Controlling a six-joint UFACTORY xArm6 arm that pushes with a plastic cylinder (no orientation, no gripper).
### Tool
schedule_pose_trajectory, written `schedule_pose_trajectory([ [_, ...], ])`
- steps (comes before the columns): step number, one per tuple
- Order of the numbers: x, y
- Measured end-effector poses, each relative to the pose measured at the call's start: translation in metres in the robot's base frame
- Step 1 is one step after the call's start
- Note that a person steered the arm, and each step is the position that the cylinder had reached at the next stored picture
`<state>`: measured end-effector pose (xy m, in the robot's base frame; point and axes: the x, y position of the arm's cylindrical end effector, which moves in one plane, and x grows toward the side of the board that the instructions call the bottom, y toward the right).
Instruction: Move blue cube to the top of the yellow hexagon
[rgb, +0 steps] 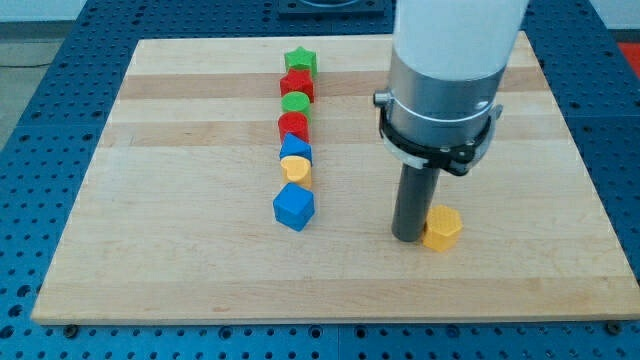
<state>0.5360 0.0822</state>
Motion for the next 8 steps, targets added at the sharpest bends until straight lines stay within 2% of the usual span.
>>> schedule_pose_trajectory([
  [3, 0.0, 0.057],
  [5, 0.016, 0.037],
  [6, 0.036, -0.011],
  [8, 0.024, -0.167],
])
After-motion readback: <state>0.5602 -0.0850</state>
